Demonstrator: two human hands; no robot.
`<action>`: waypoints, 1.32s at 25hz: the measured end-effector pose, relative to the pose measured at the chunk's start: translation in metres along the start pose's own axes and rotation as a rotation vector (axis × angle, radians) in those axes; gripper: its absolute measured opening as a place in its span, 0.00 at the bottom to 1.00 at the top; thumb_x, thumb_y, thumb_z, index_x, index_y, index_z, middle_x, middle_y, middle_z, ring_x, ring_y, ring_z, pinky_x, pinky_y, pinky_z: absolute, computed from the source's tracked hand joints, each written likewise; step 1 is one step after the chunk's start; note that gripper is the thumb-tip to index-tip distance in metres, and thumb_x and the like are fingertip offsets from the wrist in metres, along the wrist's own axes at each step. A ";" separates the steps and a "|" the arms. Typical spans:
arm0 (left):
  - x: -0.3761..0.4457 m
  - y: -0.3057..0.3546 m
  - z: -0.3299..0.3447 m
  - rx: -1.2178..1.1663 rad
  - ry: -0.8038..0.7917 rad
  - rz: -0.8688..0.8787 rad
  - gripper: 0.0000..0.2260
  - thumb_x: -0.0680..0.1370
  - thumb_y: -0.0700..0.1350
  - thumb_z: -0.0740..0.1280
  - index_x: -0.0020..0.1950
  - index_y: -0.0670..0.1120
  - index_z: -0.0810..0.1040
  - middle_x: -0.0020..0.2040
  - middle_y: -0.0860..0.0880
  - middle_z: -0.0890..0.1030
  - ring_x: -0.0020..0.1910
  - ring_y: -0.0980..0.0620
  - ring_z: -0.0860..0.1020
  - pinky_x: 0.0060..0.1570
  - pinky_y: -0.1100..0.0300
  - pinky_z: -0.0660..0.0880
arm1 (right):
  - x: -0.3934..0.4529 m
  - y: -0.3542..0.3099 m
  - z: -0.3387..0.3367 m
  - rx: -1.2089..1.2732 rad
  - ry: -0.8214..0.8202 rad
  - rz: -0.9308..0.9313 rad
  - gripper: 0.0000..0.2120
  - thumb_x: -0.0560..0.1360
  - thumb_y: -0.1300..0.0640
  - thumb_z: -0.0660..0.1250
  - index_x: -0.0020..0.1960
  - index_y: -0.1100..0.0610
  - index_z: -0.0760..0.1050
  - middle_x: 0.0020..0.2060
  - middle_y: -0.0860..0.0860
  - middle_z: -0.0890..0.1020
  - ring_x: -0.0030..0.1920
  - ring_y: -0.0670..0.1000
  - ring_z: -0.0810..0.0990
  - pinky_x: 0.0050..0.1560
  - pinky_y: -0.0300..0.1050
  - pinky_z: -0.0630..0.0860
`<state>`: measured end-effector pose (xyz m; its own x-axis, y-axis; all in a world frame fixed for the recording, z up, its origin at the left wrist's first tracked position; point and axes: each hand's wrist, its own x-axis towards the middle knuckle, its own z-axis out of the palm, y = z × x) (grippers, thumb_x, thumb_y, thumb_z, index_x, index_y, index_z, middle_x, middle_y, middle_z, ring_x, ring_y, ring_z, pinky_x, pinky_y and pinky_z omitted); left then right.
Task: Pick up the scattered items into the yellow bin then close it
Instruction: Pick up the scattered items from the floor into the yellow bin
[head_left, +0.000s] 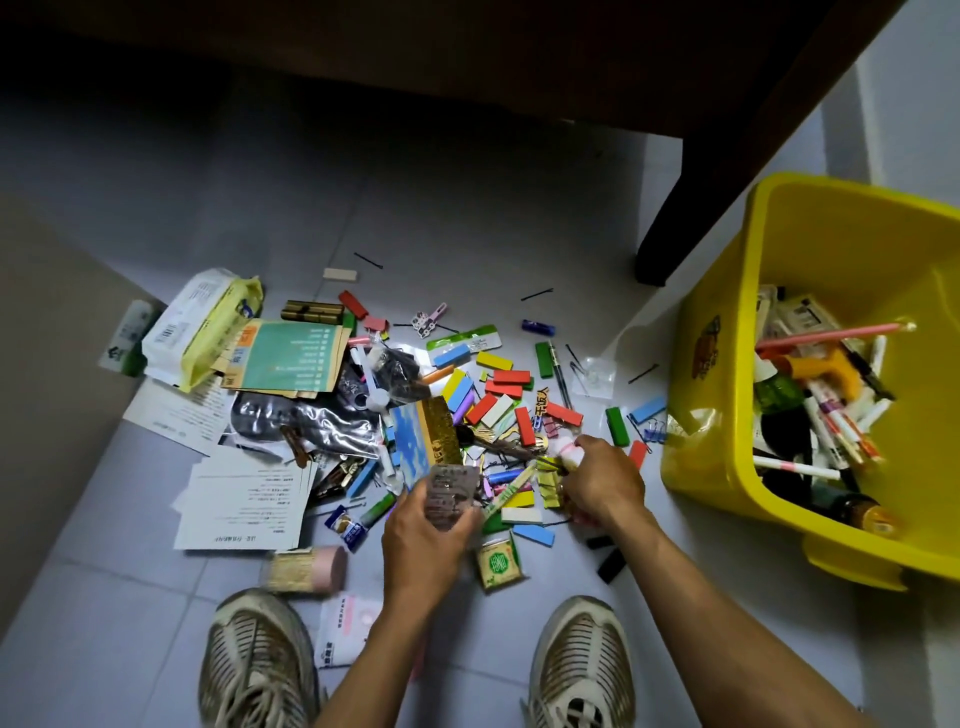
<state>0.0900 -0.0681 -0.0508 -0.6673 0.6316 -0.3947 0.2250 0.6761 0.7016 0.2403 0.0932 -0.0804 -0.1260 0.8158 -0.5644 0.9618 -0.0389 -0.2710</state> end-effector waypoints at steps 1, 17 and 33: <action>0.001 -0.001 0.000 -0.034 0.008 0.002 0.17 0.72 0.48 0.76 0.59 0.48 0.80 0.51 0.48 0.83 0.46 0.52 0.80 0.47 0.57 0.77 | -0.002 0.008 0.001 0.104 0.002 0.019 0.17 0.70 0.58 0.72 0.58 0.49 0.77 0.45 0.50 0.83 0.43 0.54 0.81 0.40 0.43 0.74; -0.017 0.127 -0.017 -0.686 0.043 -0.030 0.03 0.74 0.45 0.73 0.47 0.51 0.83 0.44 0.55 0.86 0.45 0.53 0.85 0.47 0.52 0.80 | -0.111 0.005 -0.127 1.496 0.195 -0.003 0.08 0.65 0.66 0.75 0.40 0.56 0.83 0.34 0.56 0.83 0.33 0.56 0.83 0.36 0.51 0.81; -0.025 0.214 0.025 -0.451 -0.379 0.046 0.12 0.81 0.47 0.63 0.64 0.52 0.76 0.59 0.52 0.79 0.52 0.56 0.80 0.49 0.57 0.80 | -0.122 0.042 -0.209 1.357 0.332 -0.111 0.10 0.80 0.55 0.63 0.59 0.54 0.78 0.45 0.45 0.82 0.44 0.43 0.83 0.45 0.37 0.79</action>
<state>0.1729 0.0705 0.0944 -0.3449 0.8040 -0.4844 -0.1322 0.4693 0.8731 0.3471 0.1126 0.1406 0.0609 0.9407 -0.3338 -0.0550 -0.3308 -0.9421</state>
